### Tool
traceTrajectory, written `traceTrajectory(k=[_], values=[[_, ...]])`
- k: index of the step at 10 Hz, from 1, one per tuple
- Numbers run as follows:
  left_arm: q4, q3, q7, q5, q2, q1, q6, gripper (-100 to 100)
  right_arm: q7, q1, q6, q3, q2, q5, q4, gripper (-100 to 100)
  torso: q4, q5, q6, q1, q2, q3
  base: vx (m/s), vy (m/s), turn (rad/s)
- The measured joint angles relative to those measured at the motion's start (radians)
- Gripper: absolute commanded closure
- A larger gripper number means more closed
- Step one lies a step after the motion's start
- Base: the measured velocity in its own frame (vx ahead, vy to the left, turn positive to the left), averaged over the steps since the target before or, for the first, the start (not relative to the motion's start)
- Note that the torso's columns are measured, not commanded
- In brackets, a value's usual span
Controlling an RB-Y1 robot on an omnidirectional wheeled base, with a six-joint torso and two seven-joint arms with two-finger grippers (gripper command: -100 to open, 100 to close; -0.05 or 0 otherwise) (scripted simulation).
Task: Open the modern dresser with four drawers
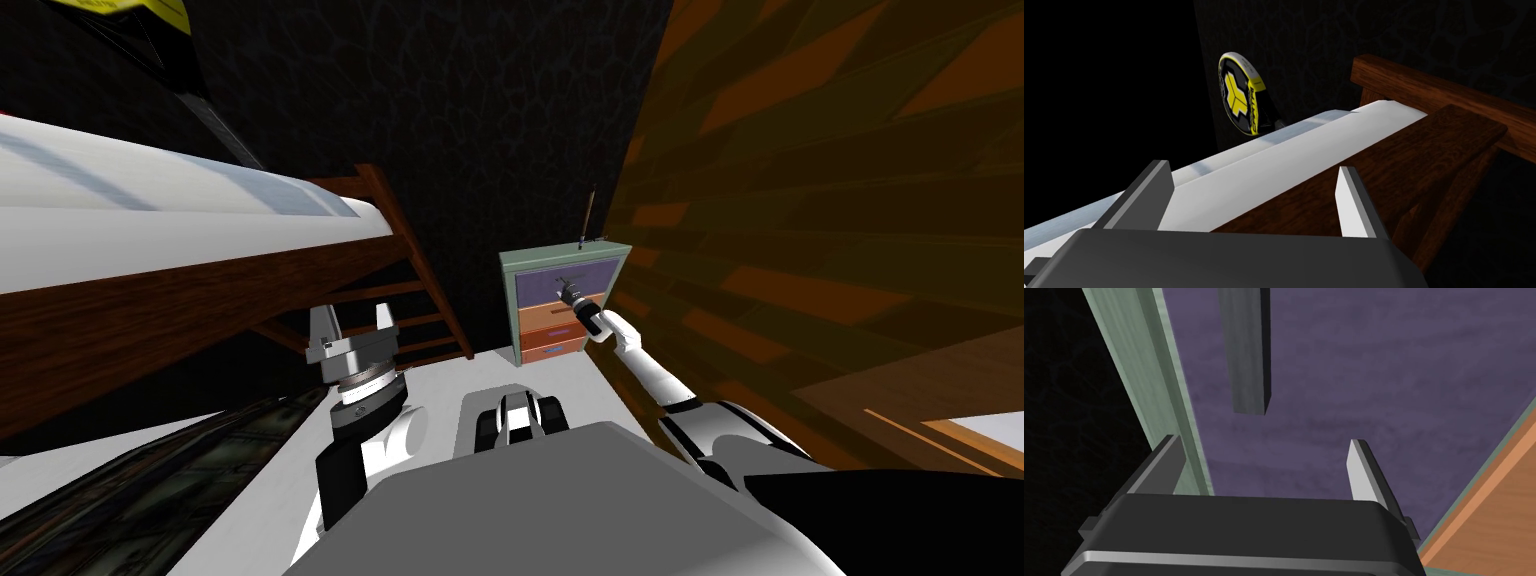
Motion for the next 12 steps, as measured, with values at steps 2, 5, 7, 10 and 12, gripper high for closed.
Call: traceTrajectory(k=[2, 5, 7, 10, 12], values=[[0.000, 0.000, 0.000, 0.000, 0.000, 0.000, 0.000, 0, 0.048, -0.016, 0.004, -0.010, -0.019, 0.028, 0.041, -100, 0.000, 0.000, 0.000, 0.000, -0.001, 0.000, 0.016, 0.020, 0.023], [0.000, 0.000, 0.000, 0.000, 0.000, 0.000, 0.000, 0, 0.060, -0.029, 0.015, -0.009, -0.047, 0.034, 0.059, -100, -0.001, 0.000, 0.000, 0.000, -0.003, -0.002, 0.034, 0.010, 0.030], [0.000, 0.000, 0.000, 0.000, 0.000, 0.000, 0.000, 0, 0.057, -0.030, 0.016, -0.009, -0.049, 0.034, 0.060, 100, 0.000, 0.000, 0.000, 0.000, 0.001, 0.001, -0.046, 0.010, -0.027], [0.000, 0.000, 0.000, 0.000, 0.000, 0.000, 0.000, 0, 0.048, -0.031, 0.012, -0.005, -0.064, 0.027, 0.054, 100, 0.001, -0.001, 0.000, -0.002, 0.003, 0.002, -0.177, -0.003, -0.031], [0.000, 0.000, 0.000, 0.000, 0.000, 0.000, 0.000, 0, 0.041, -0.030, 0.008, -0.002, -0.075, 0.022, 0.051, 100, 0.000, 0.001, 0.000, 0.002, -0.001, 0.000, -0.131, 0.015, -0.029]])
